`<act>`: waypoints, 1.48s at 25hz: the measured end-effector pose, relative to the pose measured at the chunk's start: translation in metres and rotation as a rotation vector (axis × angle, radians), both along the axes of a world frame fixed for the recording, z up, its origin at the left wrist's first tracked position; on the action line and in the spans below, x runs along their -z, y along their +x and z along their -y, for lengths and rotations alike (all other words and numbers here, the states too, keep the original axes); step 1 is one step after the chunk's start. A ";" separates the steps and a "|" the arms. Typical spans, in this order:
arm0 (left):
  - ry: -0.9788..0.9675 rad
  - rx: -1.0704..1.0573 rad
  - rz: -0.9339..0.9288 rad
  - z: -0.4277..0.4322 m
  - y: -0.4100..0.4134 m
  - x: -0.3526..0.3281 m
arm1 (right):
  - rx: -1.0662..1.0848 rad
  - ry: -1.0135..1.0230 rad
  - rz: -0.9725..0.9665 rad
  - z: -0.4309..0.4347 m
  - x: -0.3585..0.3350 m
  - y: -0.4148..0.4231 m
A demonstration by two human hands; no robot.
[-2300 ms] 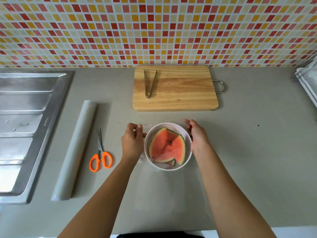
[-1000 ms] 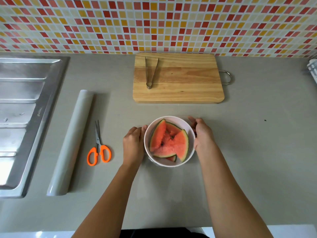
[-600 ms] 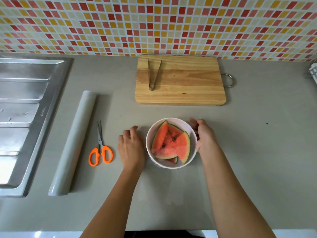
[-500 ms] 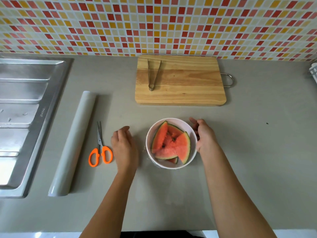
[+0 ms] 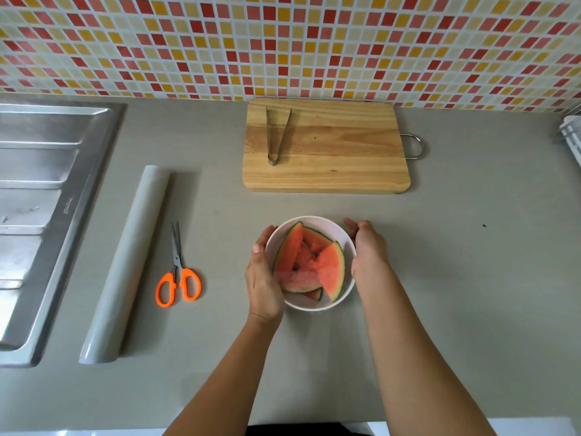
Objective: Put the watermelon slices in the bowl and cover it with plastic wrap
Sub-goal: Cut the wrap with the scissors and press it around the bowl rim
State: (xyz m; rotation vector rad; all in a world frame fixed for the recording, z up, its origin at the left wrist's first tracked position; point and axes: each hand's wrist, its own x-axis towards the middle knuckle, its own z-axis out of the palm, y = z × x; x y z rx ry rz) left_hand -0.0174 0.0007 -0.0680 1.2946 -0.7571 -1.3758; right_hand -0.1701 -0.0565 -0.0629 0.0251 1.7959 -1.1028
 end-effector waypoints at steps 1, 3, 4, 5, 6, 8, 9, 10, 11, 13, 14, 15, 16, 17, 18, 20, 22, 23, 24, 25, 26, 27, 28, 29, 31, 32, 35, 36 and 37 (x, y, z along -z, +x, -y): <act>0.013 -0.006 0.015 0.000 -0.001 0.000 | 0.006 0.005 -0.017 0.000 0.000 0.000; 0.033 -0.020 0.051 0.000 -0.002 0.001 | 0.007 0.022 -0.047 0.001 0.000 0.001; 0.037 -0.023 0.063 0.000 -0.002 0.001 | 0.017 0.029 -0.054 0.001 0.001 0.001; 0.037 -0.022 0.068 0.000 -0.001 0.001 | 0.032 0.034 -0.052 0.001 0.001 0.002; 0.031 -0.016 0.071 0.000 -0.001 0.002 | 0.049 0.039 -0.046 0.001 0.001 0.002; 0.025 -0.005 0.093 0.000 0.000 0.003 | 0.077 0.039 -0.029 0.001 0.003 0.001; 0.027 -0.003 0.103 0.000 0.000 0.004 | 0.110 0.036 -0.013 0.002 0.003 0.000; 0.030 -0.001 0.104 0.000 0.001 0.004 | 0.163 0.035 0.005 0.001 0.002 -0.001; 0.033 0.004 0.101 0.001 0.001 0.004 | 0.227 0.031 0.031 0.000 0.001 -0.001; 0.041 0.021 0.094 0.001 0.002 0.004 | 0.346 0.018 0.028 -0.001 -0.003 -0.003; 0.048 0.030 0.096 0.001 0.002 0.004 | 0.442 -0.017 -0.019 -0.003 -0.006 -0.004; 0.053 0.035 0.102 0.000 0.003 0.003 | 0.563 -0.093 -0.099 -0.007 -0.012 -0.003; 0.055 0.038 0.111 0.000 0.003 0.003 | 0.640 -0.222 -0.236 -0.013 -0.021 0.000; 0.055 0.039 0.122 0.001 0.003 0.003 | 0.593 -0.389 -0.408 -0.019 -0.029 0.003; 0.056 0.041 0.129 0.001 0.003 0.002 | 0.389 -0.552 -0.567 -0.026 -0.033 0.003; 0.059 0.036 0.123 0.002 0.003 0.002 | -0.218 -0.799 -0.681 -0.038 -0.027 0.002; 0.051 0.026 0.125 0.001 0.003 0.001 | -0.657 -0.807 -0.575 -0.040 -0.022 0.003; 0.043 0.025 0.129 0.000 0.002 0.001 | -0.749 -0.781 -0.534 -0.039 -0.019 0.004; 0.038 0.024 0.133 0.000 0.001 0.001 | -0.776 -0.736 -0.513 -0.037 -0.017 0.005; 0.039 0.020 0.134 0.000 0.001 0.001 | -0.768 -0.682 -0.491 -0.035 -0.014 0.007; 0.043 0.013 0.133 0.000 0.001 0.001 | -0.740 -0.616 -0.459 -0.035 -0.012 0.008; 0.044 0.005 0.127 0.000 0.001 0.001 | -0.710 -0.544 -0.428 -0.034 -0.009 0.010; 0.041 -0.002 0.120 0.001 0.000 0.002 | -0.684 -0.473 -0.413 -0.033 -0.009 0.010; 0.040 -0.005 0.123 0.001 -0.001 0.002 | -0.673 -0.403 -0.426 -0.032 -0.010 0.010; 0.033 -0.011 0.140 0.001 -0.003 0.001 | -0.682 -0.278 -0.532 -0.029 -0.011 0.012; 0.036 -0.007 0.141 0.000 -0.003 0.000 | -0.693 -0.223 -0.592 -0.029 -0.012 0.014; 0.070 0.072 0.191 0.001 0.003 -0.001 | -0.672 -0.168 -0.554 -0.026 -0.014 0.015; 0.084 0.126 0.213 0.002 0.008 -0.001 | -0.592 -0.203 -0.454 -0.025 -0.014 0.011; 0.086 0.181 0.229 0.004 0.015 -0.001 | -0.469 -0.244 -0.382 -0.026 -0.013 0.006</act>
